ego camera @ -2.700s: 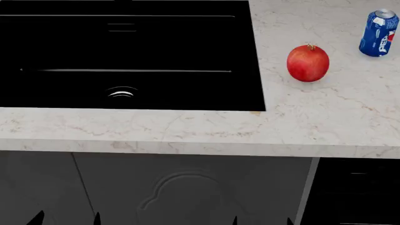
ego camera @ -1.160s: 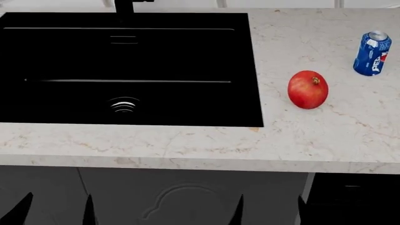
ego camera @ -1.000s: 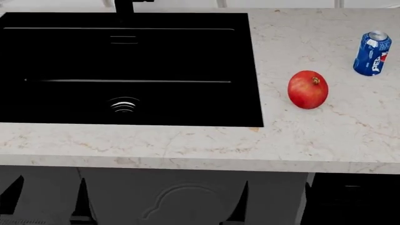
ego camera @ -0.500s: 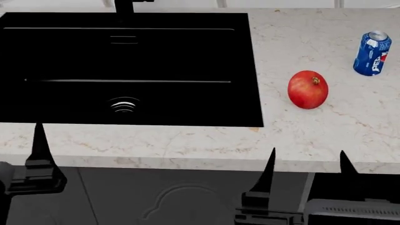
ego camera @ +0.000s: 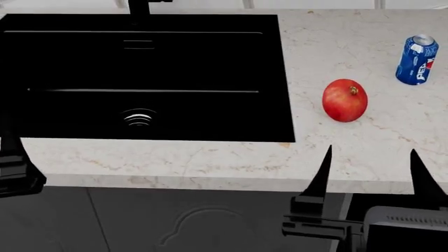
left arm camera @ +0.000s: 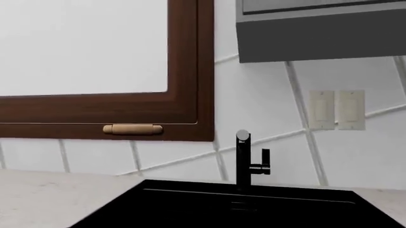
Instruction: Turn the sink spout to the right.
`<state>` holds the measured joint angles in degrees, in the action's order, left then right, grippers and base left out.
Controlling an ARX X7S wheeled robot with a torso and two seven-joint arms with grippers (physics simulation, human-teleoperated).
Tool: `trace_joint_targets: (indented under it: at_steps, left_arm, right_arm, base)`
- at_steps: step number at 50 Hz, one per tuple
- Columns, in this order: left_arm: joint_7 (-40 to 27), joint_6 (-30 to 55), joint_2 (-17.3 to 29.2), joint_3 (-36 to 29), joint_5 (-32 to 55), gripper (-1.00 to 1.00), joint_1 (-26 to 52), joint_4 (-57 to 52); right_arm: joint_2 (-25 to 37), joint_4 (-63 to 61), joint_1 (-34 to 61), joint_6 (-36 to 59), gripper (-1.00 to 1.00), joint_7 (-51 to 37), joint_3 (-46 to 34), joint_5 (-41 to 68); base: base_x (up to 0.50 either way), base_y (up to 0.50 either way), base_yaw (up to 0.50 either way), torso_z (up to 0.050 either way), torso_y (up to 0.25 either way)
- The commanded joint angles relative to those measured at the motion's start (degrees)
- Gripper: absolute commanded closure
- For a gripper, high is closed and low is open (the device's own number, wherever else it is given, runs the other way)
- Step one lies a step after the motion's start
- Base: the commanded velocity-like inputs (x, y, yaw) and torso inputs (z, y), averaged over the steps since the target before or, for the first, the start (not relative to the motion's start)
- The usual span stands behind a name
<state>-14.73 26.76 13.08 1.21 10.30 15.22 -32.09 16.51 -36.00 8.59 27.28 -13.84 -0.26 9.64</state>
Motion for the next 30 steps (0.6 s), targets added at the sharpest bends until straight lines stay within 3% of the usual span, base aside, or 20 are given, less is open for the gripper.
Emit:
trace_joint_targets:
  at_steps: [1, 14, 30]
  left_arm:
    - [-0.50, 1.11, 0.58, 0.74, 0.80, -1.00, 0.81, -0.95]
    - [-1.30, 2.45, 1.25, 1.79, 1.55, -1.00, 1.34, -2.52]
    - [-1.87, 2.92, 1.05, 2.11, 2.73, -1.00, 1.39, -2.36]
  right_arm:
    - [1.63, -0.67, 4.18, 3.72, -1.00, -0.10, 0.41, 0.43]
    - [3.41, -1.12, 10.07, 8.29, -1.00, 0.14, 1.45, 1.61]
    - [3.59, -0.16, 9.83, 7.15, -1.00, -0.17, 0.93, 1.25]
  base:
    - [0.00, 0.00, 0.00, 0.000, 0.000]
    - [0.00, 0.00, 0.00, 0.000, 0.000]
    - [0.00, 0.00, 0.00, 0.000, 0.000]
